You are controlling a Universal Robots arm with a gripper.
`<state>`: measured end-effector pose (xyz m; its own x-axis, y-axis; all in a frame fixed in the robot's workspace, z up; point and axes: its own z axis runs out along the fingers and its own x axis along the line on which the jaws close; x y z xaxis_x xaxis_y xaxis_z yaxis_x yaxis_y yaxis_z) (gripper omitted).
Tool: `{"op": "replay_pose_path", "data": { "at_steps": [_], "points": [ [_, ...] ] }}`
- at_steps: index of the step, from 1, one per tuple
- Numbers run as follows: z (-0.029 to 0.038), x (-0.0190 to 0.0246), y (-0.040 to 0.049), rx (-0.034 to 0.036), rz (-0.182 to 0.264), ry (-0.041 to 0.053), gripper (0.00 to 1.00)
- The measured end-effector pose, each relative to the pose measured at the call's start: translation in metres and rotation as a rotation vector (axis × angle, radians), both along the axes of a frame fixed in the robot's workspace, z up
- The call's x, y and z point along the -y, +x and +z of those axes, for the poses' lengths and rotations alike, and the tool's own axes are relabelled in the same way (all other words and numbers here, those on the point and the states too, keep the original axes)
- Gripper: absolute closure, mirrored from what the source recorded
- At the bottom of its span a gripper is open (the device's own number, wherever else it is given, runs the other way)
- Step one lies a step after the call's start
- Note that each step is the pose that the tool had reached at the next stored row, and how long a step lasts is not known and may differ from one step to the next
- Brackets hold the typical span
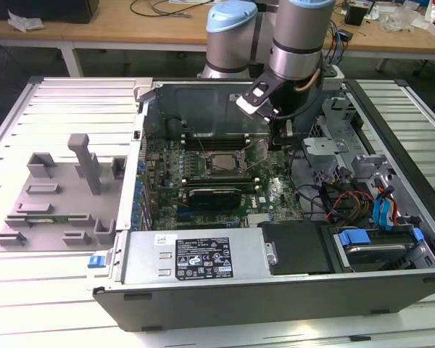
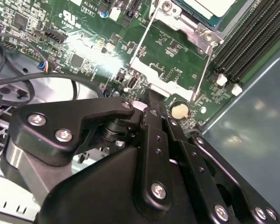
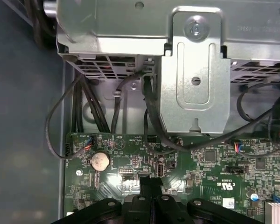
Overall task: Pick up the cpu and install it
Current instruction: 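Close the cpu cover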
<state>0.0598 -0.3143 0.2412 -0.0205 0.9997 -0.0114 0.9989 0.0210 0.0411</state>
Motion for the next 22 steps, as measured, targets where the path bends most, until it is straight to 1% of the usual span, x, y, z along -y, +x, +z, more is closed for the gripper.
{"op": "replay_pose_path", "data": {
  "at_steps": [2, 3, 6, 10, 13, 18, 20, 22],
  "points": [
    [-0.0054, 0.0, 0.0, 0.0, 0.0, 0.0, 0.89],
    [-0.007, 0.0, 0.0, -0.0001, 0.0, -0.0001, 0.89],
    [-0.0079, 0.0, 0.0, -0.0001, 0.0, -0.0002, 0.89],
    [-0.008, 0.0, -0.001, 0.0004, 0.0, 0.0, 0.89],
    [-0.0079, -0.0001, -0.0042, 0.0034, 0.0, -0.0001, 0.89],
    [-0.0078, -0.0003, -0.0057, 0.0035, 0.0, -0.0001, 0.89],
    [-0.0056, -0.0009, -0.0088, 0.0034, 0.0, -0.0001, 0.89],
    [-0.0015, -0.002, -0.0138, 0.0036, 0.0, -0.0001, 0.89]
  ]
}}
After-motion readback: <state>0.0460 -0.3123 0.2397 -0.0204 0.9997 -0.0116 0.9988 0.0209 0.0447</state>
